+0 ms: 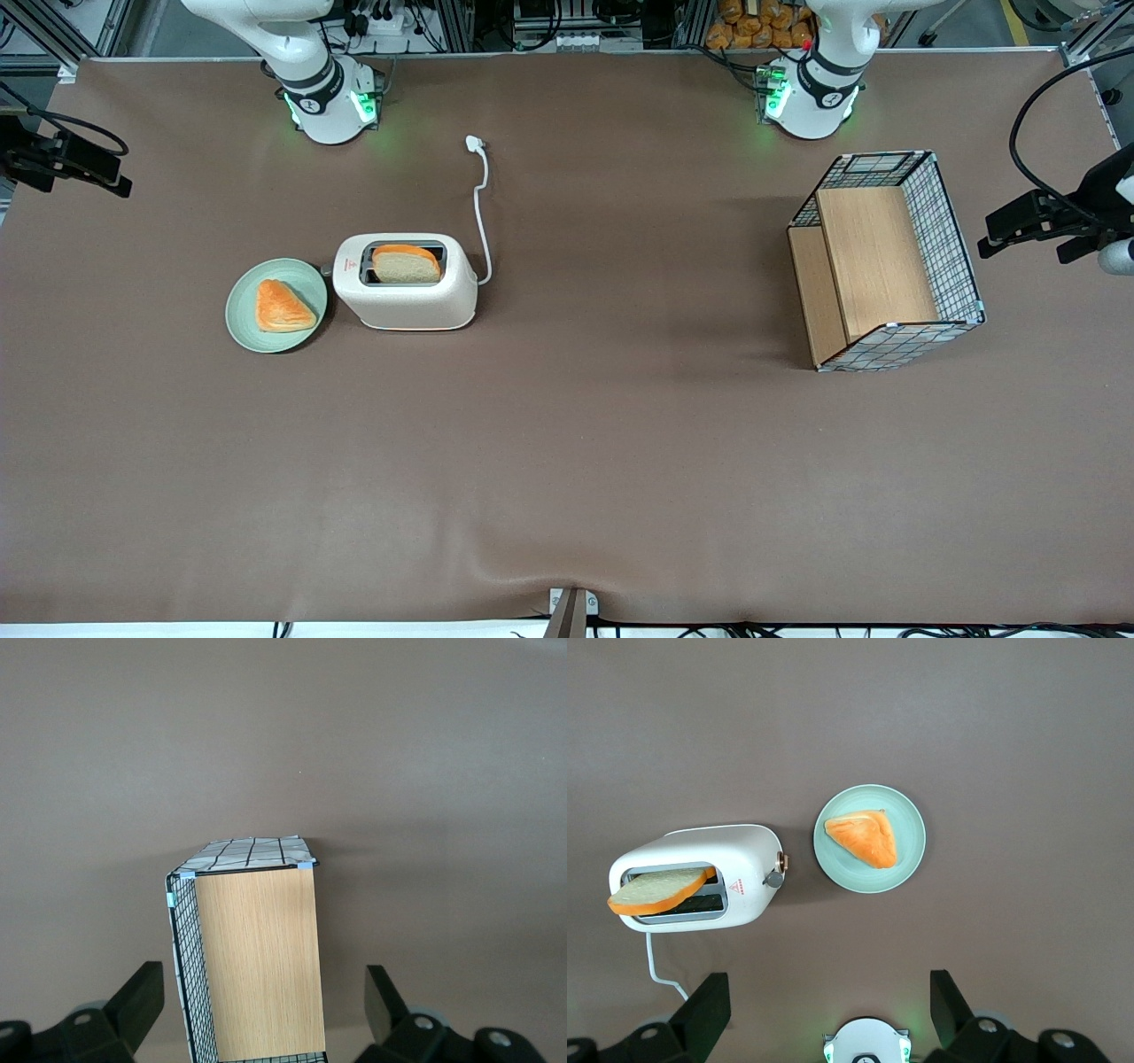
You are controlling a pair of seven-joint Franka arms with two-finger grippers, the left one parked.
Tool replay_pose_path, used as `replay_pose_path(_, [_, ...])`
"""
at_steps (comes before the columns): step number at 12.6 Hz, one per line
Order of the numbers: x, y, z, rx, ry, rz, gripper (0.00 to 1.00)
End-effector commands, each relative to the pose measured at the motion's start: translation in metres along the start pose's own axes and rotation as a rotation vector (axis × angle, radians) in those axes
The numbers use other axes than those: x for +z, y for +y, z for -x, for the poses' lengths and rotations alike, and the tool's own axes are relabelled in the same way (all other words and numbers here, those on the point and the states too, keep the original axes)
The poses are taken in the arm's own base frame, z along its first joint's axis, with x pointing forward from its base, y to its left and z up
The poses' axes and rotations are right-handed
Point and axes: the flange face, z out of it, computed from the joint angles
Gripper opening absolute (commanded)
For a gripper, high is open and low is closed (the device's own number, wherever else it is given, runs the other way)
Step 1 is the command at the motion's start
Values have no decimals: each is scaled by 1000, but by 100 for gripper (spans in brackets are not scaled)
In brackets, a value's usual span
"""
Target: Press toaster button with right arm
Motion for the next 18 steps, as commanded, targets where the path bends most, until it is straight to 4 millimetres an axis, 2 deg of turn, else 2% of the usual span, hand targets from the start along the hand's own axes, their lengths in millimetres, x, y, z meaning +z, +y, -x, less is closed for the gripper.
replay_pose_path(1, [-3,2,4,19,7,-10,100])
replay_pose_path(6, [0,3,-1,8,-11,-12,100])
replay_pose_path(9, [9,-5,5,2,-81,-23,100])
replay_pose_path(11, [33,-3,4,2,-160,-31,100])
replay_pose_path(14, [76,-13,0,-7,-251,-98,100])
replay_pose_path(16, [91,-7,-4,9,-260,-113,100])
replay_pose_path(18, [92,-6,-4,11,-263,-113,100])
